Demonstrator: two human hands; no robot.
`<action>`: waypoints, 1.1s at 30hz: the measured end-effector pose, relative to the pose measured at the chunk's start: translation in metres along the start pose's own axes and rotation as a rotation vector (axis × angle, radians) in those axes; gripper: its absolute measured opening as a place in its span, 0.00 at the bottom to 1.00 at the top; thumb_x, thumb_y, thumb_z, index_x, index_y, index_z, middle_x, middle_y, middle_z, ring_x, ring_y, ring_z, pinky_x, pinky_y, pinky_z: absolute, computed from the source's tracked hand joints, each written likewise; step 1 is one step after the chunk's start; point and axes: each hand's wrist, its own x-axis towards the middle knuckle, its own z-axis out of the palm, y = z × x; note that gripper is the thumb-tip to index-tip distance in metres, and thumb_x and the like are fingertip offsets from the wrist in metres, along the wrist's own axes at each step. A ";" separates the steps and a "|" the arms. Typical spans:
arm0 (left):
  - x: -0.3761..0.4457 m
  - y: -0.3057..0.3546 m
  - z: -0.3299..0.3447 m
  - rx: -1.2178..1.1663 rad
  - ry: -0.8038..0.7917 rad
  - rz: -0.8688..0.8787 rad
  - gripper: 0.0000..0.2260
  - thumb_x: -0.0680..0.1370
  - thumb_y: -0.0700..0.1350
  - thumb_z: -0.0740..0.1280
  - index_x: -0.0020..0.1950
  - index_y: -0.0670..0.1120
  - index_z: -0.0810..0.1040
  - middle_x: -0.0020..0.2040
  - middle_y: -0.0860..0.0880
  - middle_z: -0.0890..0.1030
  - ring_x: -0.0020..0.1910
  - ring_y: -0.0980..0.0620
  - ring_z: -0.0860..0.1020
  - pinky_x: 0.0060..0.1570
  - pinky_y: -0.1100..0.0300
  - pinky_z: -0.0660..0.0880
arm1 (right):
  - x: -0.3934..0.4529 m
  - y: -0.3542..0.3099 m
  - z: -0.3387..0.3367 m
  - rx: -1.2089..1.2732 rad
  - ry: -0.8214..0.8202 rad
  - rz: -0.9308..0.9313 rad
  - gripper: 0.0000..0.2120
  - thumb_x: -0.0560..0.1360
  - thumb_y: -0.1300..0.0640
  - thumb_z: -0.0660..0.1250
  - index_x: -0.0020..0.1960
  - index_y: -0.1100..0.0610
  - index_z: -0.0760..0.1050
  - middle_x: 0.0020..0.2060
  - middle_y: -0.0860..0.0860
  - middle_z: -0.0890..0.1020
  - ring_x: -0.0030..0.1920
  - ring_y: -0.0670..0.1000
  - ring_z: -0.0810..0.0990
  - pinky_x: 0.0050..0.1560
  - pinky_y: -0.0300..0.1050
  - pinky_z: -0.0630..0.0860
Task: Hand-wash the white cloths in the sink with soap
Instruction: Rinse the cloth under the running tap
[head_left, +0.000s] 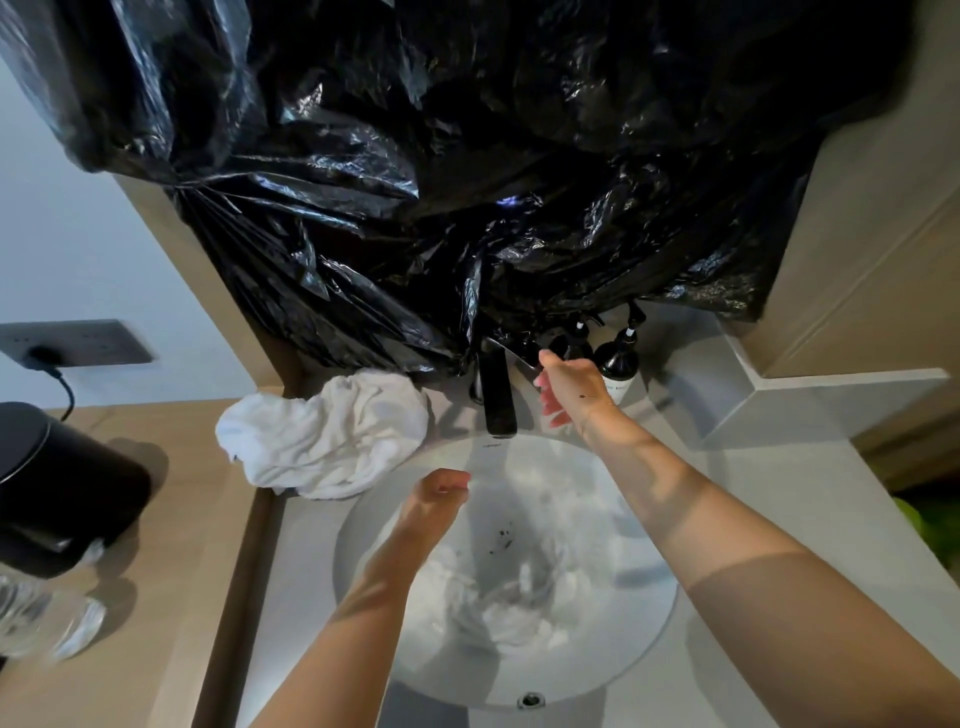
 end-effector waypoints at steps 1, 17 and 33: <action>0.000 0.000 0.000 0.000 0.000 0.002 0.09 0.76 0.41 0.66 0.53 0.53 0.80 0.46 0.51 0.81 0.44 0.52 0.77 0.50 0.58 0.74 | 0.001 0.000 0.000 0.014 -0.019 -0.008 0.18 0.81 0.52 0.58 0.37 0.60 0.74 0.28 0.53 0.76 0.27 0.50 0.75 0.30 0.43 0.74; 0.033 -0.056 -0.006 0.035 0.100 0.035 0.06 0.71 0.39 0.69 0.45 0.47 0.80 0.50 0.45 0.82 0.51 0.43 0.80 0.54 0.54 0.74 | 0.008 0.101 0.048 0.243 -0.203 0.236 0.08 0.78 0.62 0.63 0.42 0.62 0.77 0.28 0.55 0.78 0.26 0.51 0.76 0.29 0.41 0.76; 0.042 -0.080 0.003 0.910 -0.319 0.163 0.07 0.79 0.54 0.62 0.47 0.52 0.71 0.55 0.49 0.75 0.60 0.48 0.70 0.56 0.54 0.62 | 0.034 0.122 0.089 -0.086 -0.450 0.134 0.12 0.83 0.52 0.57 0.45 0.57 0.73 0.30 0.52 0.70 0.21 0.44 0.64 0.20 0.34 0.59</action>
